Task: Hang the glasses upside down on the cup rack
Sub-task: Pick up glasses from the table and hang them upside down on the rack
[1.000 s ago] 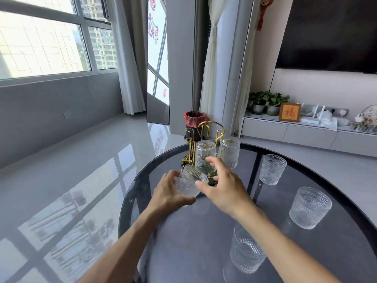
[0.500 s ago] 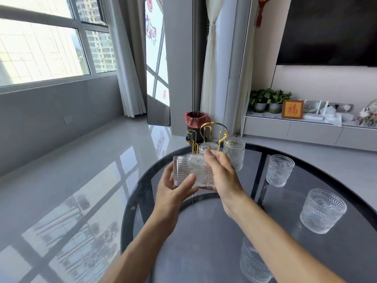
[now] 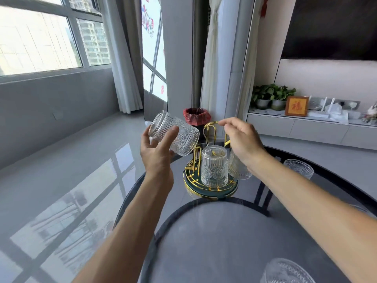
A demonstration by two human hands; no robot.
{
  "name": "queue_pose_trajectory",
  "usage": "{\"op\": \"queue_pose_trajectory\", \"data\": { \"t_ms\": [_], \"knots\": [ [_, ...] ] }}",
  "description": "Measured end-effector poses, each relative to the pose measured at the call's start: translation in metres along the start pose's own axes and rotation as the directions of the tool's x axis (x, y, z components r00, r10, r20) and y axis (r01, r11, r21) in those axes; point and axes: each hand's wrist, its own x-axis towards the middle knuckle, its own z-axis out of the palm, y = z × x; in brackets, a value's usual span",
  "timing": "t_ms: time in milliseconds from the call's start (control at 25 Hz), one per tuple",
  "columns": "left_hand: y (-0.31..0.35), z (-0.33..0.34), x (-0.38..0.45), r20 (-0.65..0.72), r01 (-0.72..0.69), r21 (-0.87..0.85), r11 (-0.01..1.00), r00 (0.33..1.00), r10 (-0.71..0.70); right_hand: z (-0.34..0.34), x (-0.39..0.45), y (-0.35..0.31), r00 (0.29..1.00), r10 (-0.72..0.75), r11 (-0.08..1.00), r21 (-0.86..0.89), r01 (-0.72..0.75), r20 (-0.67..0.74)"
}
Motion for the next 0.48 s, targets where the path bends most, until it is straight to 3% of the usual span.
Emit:
{"op": "queue_pose_trajectory", "data": {
  "t_ms": [120,280,480],
  "knots": [
    [-0.014,0.005,0.016,0.063,-0.088,0.106,0.991,0.995,0.082,-0.001,0.040,0.004,0.997,-0.070,0.962,-0.262,0.077,0.035],
    [-0.024,-0.002,0.028,0.121,-0.130,0.227,0.965,0.987,0.105,0.010,0.057,0.013,0.964,0.013,0.844,-0.520,0.132,0.266],
    [-0.030,-0.004,0.038,0.202,-0.189,0.402,0.896,0.973,0.115,0.012,0.058,0.016,0.975,-0.033,0.800,-0.579,0.156,0.218]
  ]
}}
